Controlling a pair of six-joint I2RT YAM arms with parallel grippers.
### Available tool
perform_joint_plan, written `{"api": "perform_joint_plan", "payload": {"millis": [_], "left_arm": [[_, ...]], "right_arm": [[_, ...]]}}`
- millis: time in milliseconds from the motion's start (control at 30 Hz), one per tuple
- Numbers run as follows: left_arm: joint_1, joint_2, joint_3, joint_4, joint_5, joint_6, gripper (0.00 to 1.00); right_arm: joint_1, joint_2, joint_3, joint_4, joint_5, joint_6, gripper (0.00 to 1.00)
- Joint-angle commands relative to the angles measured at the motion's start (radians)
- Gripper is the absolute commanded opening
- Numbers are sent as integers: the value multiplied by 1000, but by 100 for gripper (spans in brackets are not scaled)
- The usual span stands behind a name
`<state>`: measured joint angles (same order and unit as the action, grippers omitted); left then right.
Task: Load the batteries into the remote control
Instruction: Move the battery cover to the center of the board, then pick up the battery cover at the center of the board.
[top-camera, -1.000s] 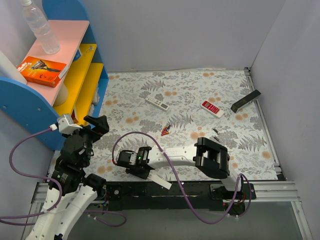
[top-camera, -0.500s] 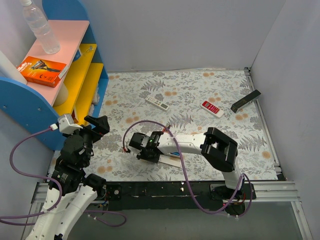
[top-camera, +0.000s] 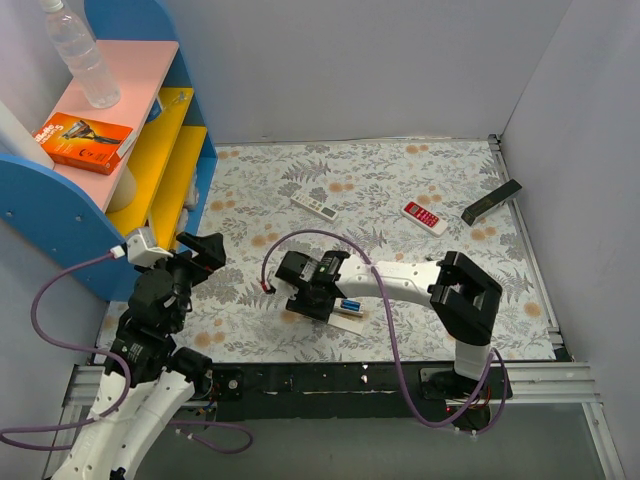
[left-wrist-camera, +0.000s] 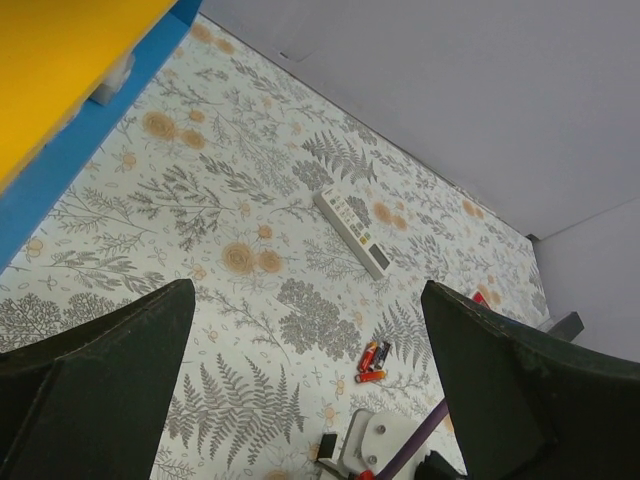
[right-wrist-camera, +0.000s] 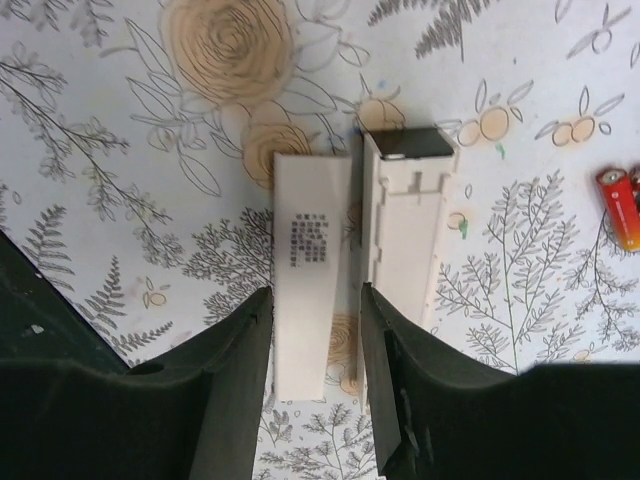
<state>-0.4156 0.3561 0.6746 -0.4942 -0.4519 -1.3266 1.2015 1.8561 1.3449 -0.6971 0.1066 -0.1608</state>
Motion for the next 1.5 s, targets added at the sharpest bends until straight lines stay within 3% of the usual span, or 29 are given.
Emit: {"api": "perform_joint_plan", "payload": {"millis": [0, 533, 1167, 1467], "left_arm": [[-5, 12, -30, 29, 45, -16, 98], [-3, 50, -72, 68, 114, -34, 98], [-5, 67, -93, 83, 140, -40, 98], [-3, 69, -101, 89, 150, -40, 98]], "right_arm": [[-22, -46, -44, -10, -30, 12, 48], [-43, -15, -107, 38, -99, 21, 48], [-43, 15, -132, 31, -18, 32, 49], [-45, 35, -138, 30, -74, 20, 49]]}}
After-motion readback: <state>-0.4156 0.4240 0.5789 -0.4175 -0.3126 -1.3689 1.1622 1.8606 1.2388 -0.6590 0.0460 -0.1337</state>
